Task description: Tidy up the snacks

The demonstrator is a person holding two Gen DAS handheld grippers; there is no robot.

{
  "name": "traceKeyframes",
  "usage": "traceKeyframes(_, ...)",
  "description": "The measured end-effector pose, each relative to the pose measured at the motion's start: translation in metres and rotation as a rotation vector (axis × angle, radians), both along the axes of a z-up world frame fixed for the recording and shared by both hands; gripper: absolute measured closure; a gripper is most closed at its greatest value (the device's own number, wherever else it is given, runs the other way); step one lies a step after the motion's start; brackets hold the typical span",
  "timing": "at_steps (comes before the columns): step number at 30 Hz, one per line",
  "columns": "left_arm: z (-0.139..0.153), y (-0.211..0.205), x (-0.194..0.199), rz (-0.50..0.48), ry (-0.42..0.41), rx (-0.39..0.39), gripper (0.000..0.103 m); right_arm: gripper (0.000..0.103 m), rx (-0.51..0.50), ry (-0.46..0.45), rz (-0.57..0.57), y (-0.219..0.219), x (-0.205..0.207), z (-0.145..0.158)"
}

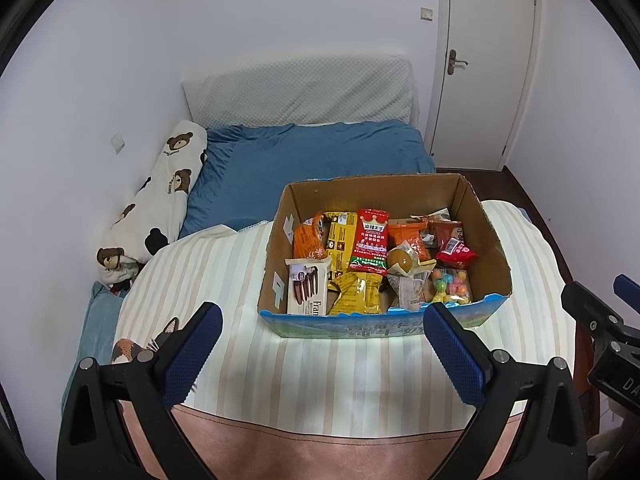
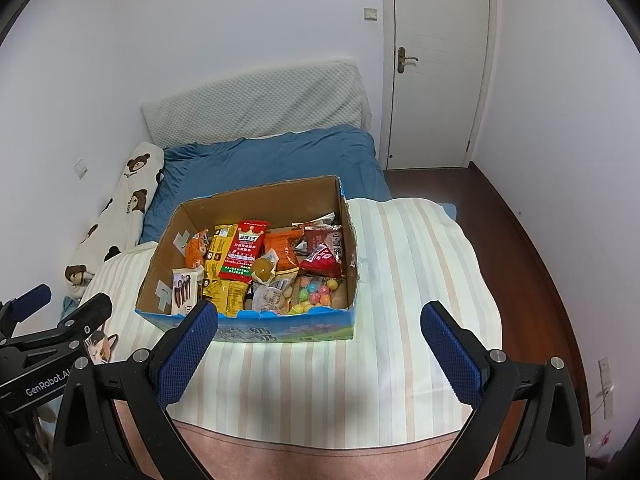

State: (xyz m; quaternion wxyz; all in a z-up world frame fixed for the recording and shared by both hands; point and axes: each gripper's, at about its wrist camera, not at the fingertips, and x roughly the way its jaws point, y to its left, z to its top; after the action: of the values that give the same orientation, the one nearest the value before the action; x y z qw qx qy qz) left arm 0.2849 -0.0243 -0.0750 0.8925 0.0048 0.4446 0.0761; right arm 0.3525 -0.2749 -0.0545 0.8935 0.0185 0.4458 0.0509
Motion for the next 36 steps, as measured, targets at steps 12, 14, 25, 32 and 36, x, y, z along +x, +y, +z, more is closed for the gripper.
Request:
traceKeyframes(12, 0.0013, -0.0013, -0.0009, -0.004, -0.004, 0.004, 0.000, 0.000, -0.001, 0.001, -0.002, 0.0000, -0.0011, 0.0000)
traceKeyframes(14, 0.0012, -0.0014, -0.0010, -0.004, -0.004, 0.005, 0.000, 0.000, 0.002, 0.000, -0.004, -0.0004, -0.0026, 0.0006)
traceKeyframes(25, 0.0027, -0.0024, -0.0012, -0.007, -0.011, 0.006, 0.000, 0.000, 0.005, 0.001, -0.001, -0.0006, -0.0037, 0.0012)
traceKeyframes(32, 0.0021, -0.0024, -0.0015, -0.004, -0.012, 0.005, 0.000, 0.000, 0.007, 0.002, 0.000, -0.0005, -0.0041, 0.0013)
traceKeyframes(36, 0.0035, -0.0028, -0.0014, -0.011, -0.010, 0.005, 0.000, 0.000, 0.007, 0.003, 0.000, -0.0006, -0.0042, 0.0012)
